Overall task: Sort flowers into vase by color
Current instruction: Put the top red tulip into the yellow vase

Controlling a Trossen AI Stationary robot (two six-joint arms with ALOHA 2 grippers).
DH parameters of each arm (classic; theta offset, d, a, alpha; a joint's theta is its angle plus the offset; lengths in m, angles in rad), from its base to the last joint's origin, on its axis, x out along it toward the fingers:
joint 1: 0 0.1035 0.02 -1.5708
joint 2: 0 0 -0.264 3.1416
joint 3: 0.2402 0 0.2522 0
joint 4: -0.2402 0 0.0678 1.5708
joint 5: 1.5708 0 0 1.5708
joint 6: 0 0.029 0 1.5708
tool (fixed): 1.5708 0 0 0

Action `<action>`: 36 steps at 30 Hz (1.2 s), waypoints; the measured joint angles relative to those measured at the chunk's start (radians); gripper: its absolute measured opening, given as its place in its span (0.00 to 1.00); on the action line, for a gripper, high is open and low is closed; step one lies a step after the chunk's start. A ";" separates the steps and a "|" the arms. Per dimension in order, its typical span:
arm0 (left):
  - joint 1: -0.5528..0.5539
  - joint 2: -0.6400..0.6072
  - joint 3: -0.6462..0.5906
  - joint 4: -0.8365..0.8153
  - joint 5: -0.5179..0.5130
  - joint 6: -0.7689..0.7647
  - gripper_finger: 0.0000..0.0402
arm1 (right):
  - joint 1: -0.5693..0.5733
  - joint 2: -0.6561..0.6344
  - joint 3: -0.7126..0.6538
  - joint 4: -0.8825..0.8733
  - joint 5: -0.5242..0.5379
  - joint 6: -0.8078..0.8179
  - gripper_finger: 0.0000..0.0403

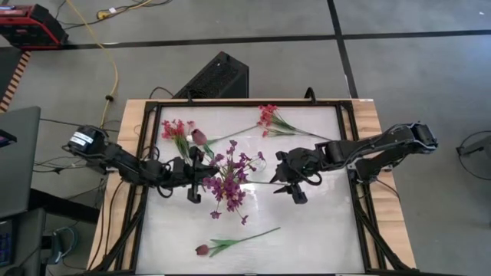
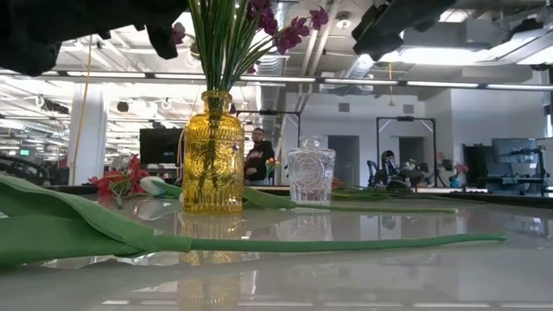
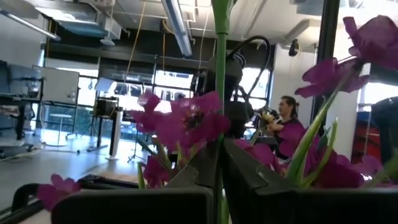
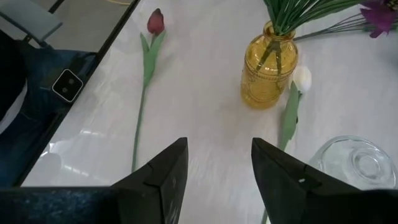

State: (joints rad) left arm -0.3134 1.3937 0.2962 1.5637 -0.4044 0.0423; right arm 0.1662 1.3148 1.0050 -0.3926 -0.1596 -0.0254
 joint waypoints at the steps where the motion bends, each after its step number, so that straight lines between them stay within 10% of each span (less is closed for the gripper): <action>1: 0.000 0.000 -0.001 -0.001 0.000 0.000 0.00 | 0.003 0.000 0.000 -0.003 0.000 0.000 0.50; 36: -0.006 0.067 0.013 -0.004 -0.072 0.190 0.00 | 0.005 0.000 0.000 -0.023 0.000 -0.002 0.50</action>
State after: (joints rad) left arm -0.3196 1.4606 0.3092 1.5598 -0.4765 0.2321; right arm 0.1707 1.3148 1.0054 -0.4152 -0.1600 -0.0269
